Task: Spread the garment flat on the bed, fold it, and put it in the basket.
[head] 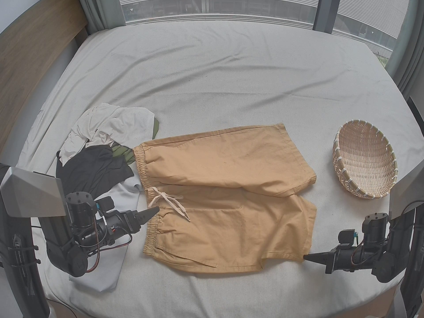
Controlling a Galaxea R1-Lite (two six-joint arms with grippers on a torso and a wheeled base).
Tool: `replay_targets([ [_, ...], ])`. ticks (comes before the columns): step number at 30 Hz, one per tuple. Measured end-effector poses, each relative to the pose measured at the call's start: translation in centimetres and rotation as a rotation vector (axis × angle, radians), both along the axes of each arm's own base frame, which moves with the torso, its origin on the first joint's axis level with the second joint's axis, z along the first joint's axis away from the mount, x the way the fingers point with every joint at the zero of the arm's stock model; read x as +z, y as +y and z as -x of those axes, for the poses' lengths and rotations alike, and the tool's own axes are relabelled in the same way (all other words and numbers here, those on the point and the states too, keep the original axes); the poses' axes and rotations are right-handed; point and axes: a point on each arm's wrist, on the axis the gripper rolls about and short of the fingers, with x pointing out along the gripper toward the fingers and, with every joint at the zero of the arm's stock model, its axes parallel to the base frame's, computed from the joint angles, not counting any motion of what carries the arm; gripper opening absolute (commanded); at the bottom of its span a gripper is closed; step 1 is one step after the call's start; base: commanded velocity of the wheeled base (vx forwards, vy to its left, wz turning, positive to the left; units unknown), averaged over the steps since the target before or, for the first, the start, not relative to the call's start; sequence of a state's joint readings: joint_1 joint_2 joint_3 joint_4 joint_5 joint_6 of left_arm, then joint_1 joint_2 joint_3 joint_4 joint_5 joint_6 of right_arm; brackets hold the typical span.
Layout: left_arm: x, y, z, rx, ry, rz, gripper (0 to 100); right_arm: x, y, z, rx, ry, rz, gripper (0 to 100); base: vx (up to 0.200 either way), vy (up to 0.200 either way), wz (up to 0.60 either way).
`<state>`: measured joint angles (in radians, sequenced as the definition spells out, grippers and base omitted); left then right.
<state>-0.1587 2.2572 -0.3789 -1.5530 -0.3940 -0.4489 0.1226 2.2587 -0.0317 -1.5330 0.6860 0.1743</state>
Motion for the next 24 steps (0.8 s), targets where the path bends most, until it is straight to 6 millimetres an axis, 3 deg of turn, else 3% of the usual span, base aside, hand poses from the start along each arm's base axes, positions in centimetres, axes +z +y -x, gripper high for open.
replay_targets([
  [13, 0.0, 0.1, 0.0, 0.003, 0.000, 0.000, 100, -0.8, 0.7, 0.5, 0.056, 0.018, 0.028, 0, 0.000, 0.000, 0.00],
  [14, 0.0, 0.1, 0.0, 0.003, 0.000, 0.000, 100, -0.9, 0.7, 0.6, 0.061, 0.017, 0.032, 100, 0.000, 0.000, 0.00],
  [24, 0.0, 0.1, 0.0, 0.003, -0.001, 0.001, 100, -1.0, 0.4, 0.0, 0.043, 0.002, 0.029, 100, 0.000, 0.000, 0.00],
])
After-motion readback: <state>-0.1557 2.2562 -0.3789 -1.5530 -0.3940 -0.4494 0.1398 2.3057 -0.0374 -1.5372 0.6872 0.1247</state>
